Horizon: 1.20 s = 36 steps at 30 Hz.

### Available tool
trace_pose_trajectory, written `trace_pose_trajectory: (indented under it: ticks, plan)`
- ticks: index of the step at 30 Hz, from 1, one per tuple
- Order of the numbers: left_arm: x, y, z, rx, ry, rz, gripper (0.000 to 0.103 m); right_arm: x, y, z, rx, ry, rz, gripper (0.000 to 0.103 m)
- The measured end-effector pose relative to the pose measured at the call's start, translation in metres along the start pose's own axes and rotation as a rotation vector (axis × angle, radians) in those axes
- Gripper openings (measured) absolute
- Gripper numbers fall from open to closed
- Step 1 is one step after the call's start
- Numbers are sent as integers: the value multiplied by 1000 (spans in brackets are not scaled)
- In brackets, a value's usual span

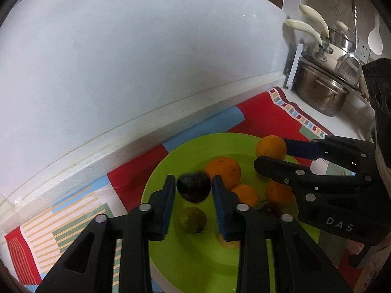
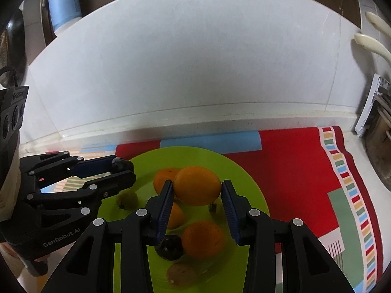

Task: Organize fruits

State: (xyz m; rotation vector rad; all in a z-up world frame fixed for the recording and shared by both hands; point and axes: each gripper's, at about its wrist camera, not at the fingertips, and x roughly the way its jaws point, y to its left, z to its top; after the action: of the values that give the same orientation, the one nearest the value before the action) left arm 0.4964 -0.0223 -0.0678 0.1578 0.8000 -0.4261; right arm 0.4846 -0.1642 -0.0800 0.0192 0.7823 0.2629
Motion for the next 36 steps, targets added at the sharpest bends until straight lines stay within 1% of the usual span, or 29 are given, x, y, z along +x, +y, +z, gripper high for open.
trace_pose_trajectory:
  ticks: [1,2,3,5,7,9,11,16,23,25,29,31,34,36]
  plan:
    - [-2,1,-1,-2,-7,5,43,0,-1,0,3,2,-6,41]
    - [-4,1,-1,-3,-11,12,44,0,-2,0,6,-2,-10,42]
    - [-6,1,-2,-4,-13,18,44,-2,-2,0,9,-6,-11,42]
    - [-13,1,-3,-9,-20,38,44,-7,-3,0,14,-16,-17,48]
    - [-21,2,-4,-19,-28,60,44,-14,-1,-1,10,-26,-30,48]
    - [-33,1,-6,-32,-43,63,45,-23,-1,-3,14,-37,-29,48]
    - [-45,-3,-8,-37,-52,86,46,-33,1,-6,18,-43,-23,48]
    - [-79,-16,-15,-39,-101,110,53,-63,6,-15,24,-60,-13,48]
    - [-130,-27,-27,-64,-166,146,61,-112,15,-31,28,-99,-20,49]
    - [-143,-31,-32,-74,-175,160,63,-129,19,-36,25,-120,-30,59]
    - [-169,-38,-45,-102,-192,188,68,-161,28,-47,16,-156,-50,60]
    - [-183,-44,-53,-102,-215,215,77,-173,29,-53,19,-166,-47,61]
    - [-204,-53,-65,-104,-244,254,82,-193,33,-63,13,-186,-50,67]
    - [-217,-58,-72,-113,-261,282,88,-206,35,-70,12,-197,-58,67]
